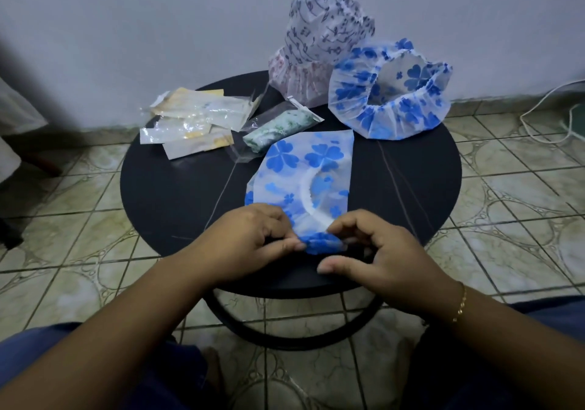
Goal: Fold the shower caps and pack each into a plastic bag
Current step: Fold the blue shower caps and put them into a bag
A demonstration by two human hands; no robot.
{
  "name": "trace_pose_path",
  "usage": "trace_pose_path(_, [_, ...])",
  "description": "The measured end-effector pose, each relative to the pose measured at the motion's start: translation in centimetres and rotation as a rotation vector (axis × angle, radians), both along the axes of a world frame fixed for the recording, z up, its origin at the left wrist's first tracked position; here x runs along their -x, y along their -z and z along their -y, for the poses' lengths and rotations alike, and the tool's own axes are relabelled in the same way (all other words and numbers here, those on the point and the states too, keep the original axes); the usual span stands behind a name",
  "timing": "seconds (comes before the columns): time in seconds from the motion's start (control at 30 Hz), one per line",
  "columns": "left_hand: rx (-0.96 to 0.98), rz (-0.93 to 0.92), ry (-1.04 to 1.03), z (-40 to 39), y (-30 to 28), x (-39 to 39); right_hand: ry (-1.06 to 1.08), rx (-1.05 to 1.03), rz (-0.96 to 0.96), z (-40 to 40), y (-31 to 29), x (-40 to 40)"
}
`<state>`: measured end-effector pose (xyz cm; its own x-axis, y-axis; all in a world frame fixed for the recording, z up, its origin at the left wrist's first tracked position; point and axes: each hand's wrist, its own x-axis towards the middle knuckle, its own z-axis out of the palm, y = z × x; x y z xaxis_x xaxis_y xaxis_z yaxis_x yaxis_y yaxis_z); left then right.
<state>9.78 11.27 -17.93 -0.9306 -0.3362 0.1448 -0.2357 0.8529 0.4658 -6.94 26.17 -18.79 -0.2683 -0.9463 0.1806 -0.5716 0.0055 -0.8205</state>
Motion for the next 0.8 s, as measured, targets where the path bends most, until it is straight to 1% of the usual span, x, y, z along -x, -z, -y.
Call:
trace_pose_path(0.03, [-0.028, 0.011, -0.016, 0.0, -0.1, 0.1, 0.053, -0.011, 0.034, 0.2, 0.0, -0.1])
trace_pose_path(0.13, [-0.183, 0.038, -0.120, 0.0, -0.5, 0.5, 0.210, -0.041, 0.231, 1.1, -0.3, 0.0])
trace_pose_path(0.23, [-0.320, 0.067, -0.257, -0.1, -0.6, 1.2, 0.267, -0.120, 0.325, 1.9, -0.6, 0.6])
trace_pose_path(0.37, [-0.480, 0.028, -0.373, 0.1, -0.8, 2.0, 0.294, -0.249, 0.279, 2.6, -1.4, 1.3])
trace_pose_path(0.5, [-0.562, 0.069, -0.420, 0.5, -1.3, 2.3, 0.301, -0.333, 0.402, 3.5, -1.7, 1.9])
trace_pose_path(0.6, [-0.579, 0.107, -0.440, 0.8, -1.4, 2.6, 0.312, -0.373, 0.448, 4.1, -1.5, 2.1])
trace_pose_path(0.67, [-0.591, 0.136, -0.446, 0.8, -1.5, 2.7, 0.317, -0.370, 0.468, 4.0, -1.8, 2.0])
trace_pose_path(0.73, [-0.595, 0.156, -0.455, 0.8, -1.5, 2.9, 0.326, -0.317, 0.474, 3.6, -1.9, 1.8])
trace_pose_path(0.77, [-0.596, 0.160, -0.461, 0.8, -1.6, 3.0, 0.329, -0.282, 0.442, 3.4, -1.8, 1.7])
trace_pose_path(0.8, [-0.596, 0.162, -0.463, 0.7, -1.6, 3.0, 0.336, -0.242, 0.350, 3.1, -1.6, 1.6])
